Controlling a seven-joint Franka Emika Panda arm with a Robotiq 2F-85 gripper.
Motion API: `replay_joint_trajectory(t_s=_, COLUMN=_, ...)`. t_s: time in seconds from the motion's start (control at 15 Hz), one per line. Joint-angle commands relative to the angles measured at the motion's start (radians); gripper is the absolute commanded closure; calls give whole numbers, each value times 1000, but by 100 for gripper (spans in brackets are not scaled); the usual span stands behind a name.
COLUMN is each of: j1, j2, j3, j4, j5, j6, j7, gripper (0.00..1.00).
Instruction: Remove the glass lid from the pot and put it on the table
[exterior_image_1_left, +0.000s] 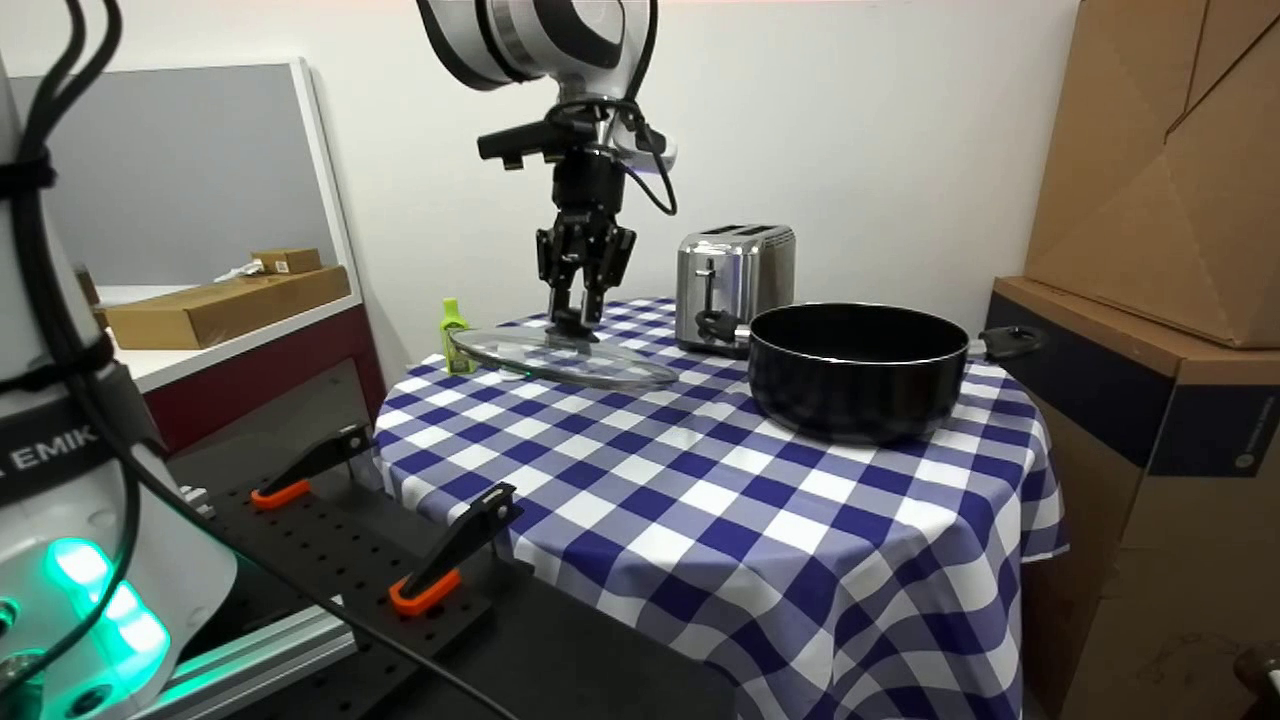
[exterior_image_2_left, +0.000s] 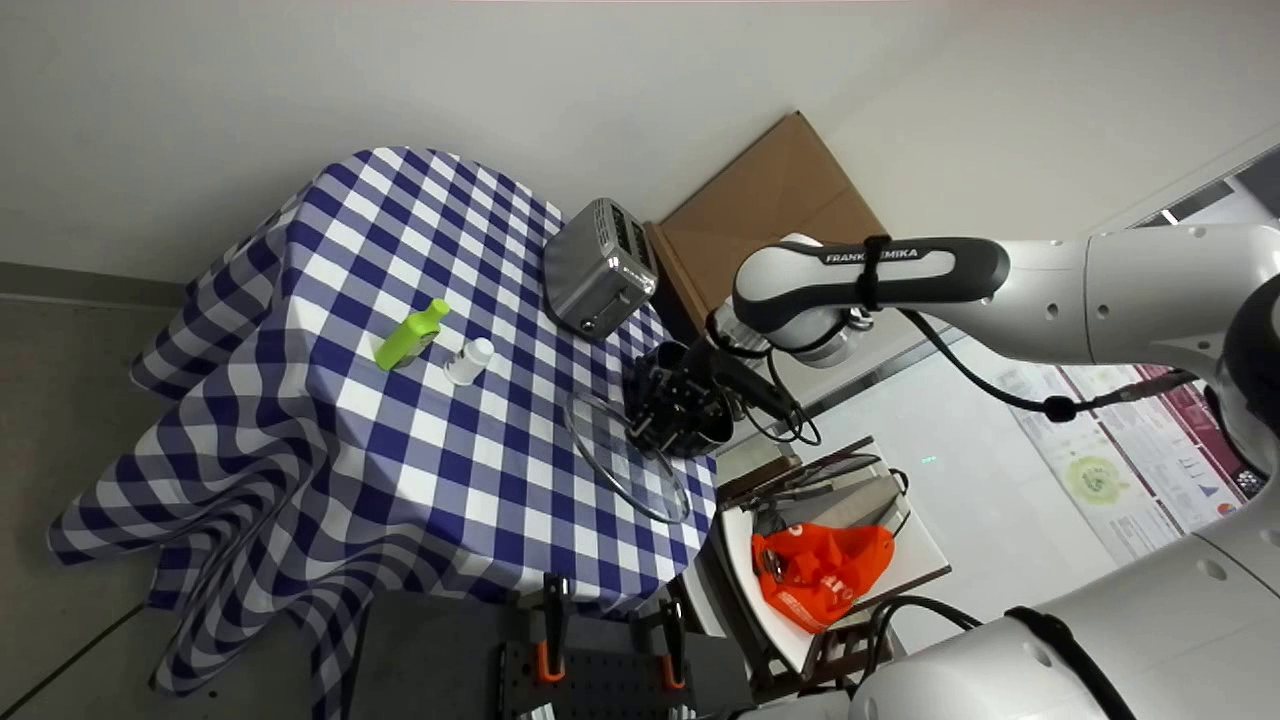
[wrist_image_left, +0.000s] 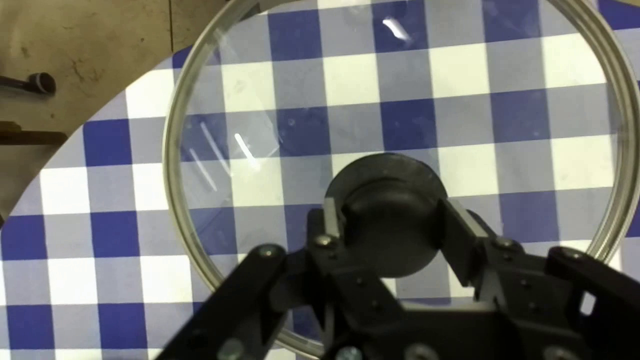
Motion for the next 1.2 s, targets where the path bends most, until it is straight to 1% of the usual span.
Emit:
replay_joint_trajectory(t_s=0.0, j1=-7, j2=92, j3=-43, j4=10, j5=-124, j6=90, j7=17, gripper=75)
replay_joint_trajectory(t_s=0.07, j1=-7, j2=118, j3=-56, j4=12, j5=-152, j6=113, j7=24, gripper=75)
replay_joint_trajectory(t_s=0.2, j1=-3, j2=172, j3=-87, j4=8, j5=-210, j6=196, j7=40, gripper=75)
replay_joint_trajectory(t_s=0.27, j1=0, j2=194, j3=-100, j4=8, j5=-223, j6=226, j7=47, gripper=75)
replay_joint_trajectory(t_s=0.47, j1=7, j2=242, j3=-120, j4=7, j5=-226, j6=284, j7=42, gripper=75)
replay_joint_trajectory(t_s=0.6, j1=6, j2=247, j3=-119, j4=-2, j5=-210, j6=305, j7=25, gripper=75)
replay_joint_trajectory(t_s=0.67, j1=3, j2=236, j3=-114, j4=-12, j5=-200, j6=312, j7=23, gripper=25)
replay_joint_trajectory(t_s=0.73, j1=2, j2=232, j3=-111, j4=-15, j5=-193, j6=312, j7=20, gripper=23)
replay_joint_trajectory(t_s=0.93, j1=-17, j2=191, j3=-75, j4=-38, j5=-119, j6=305, j7=-14, gripper=3)
replay_joint_trajectory(t_s=1.0, j1=-29, j2=162, j3=-52, j4=-51, j5=-72, j6=291, j7=-40, gripper=0)
replay_joint_trajectory(t_s=1.13, j1=-59, j2=76, j3=7, j4=-86, j5=65, j6=262, j7=-114, gripper=0)
